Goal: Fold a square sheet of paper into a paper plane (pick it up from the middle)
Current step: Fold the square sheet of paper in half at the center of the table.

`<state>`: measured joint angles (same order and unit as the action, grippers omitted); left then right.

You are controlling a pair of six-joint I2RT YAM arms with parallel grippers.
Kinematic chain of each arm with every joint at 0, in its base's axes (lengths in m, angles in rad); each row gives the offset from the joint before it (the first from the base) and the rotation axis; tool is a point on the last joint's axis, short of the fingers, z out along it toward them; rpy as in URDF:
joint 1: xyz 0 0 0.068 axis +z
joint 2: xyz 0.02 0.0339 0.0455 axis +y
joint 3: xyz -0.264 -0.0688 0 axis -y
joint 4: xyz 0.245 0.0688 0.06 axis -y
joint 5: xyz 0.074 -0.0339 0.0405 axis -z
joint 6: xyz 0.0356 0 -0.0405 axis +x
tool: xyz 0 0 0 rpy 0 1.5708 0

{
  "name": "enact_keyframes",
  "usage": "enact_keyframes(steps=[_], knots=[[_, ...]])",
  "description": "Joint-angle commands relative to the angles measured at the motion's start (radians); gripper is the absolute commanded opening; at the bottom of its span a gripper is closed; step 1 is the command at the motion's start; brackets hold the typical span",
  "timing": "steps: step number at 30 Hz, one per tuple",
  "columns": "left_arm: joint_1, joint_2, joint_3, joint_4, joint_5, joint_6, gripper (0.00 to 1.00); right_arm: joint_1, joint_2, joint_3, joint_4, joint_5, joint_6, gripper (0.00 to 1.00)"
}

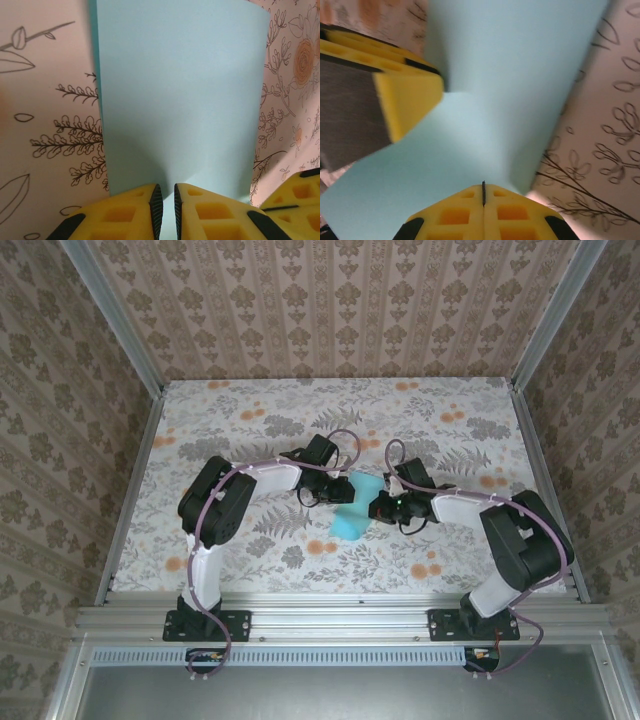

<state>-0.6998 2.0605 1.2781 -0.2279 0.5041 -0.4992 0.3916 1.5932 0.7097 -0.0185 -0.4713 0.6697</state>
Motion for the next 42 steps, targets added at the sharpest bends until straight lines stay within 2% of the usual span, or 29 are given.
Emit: enact_keyframes(steps=[1, 8, 13, 20, 29, 37, 42], knots=[[0.004, 0.125, -0.072, -0.168, -0.171, 0.049, 0.2, 0.007, 0.025, 0.051, 0.071, -0.037, 0.056, 0.06], [-0.001, 0.121, -0.069, -0.17, -0.174, 0.047, 0.2, 0.036, 0.187, 0.135, 0.066, -0.058, 0.028, 0.06], [-0.001, 0.122, -0.072, -0.17, -0.176, 0.05, 0.2, 0.053, 0.197, 0.136, -0.016, -0.013, -0.056, 0.05], [-0.001, 0.135, -0.061, -0.171, -0.183, 0.052, 0.2, 0.07, 0.151, 0.051, -0.079, -0.039, -0.12, 0.05], [0.003, 0.158, -0.034, -0.194, -0.184, 0.071, 0.2, 0.115, 0.089, -0.046, -0.129, -0.009, -0.145, 0.05], [0.007, 0.167, -0.022, -0.205, -0.184, 0.081, 0.2, 0.138, 0.005, -0.165, -0.088, -0.031, -0.081, 0.05], [0.009, 0.17, -0.025, -0.205, -0.179, 0.085, 0.2, 0.141, -0.093, -0.148, -0.055, -0.057, 0.0, 0.05]])
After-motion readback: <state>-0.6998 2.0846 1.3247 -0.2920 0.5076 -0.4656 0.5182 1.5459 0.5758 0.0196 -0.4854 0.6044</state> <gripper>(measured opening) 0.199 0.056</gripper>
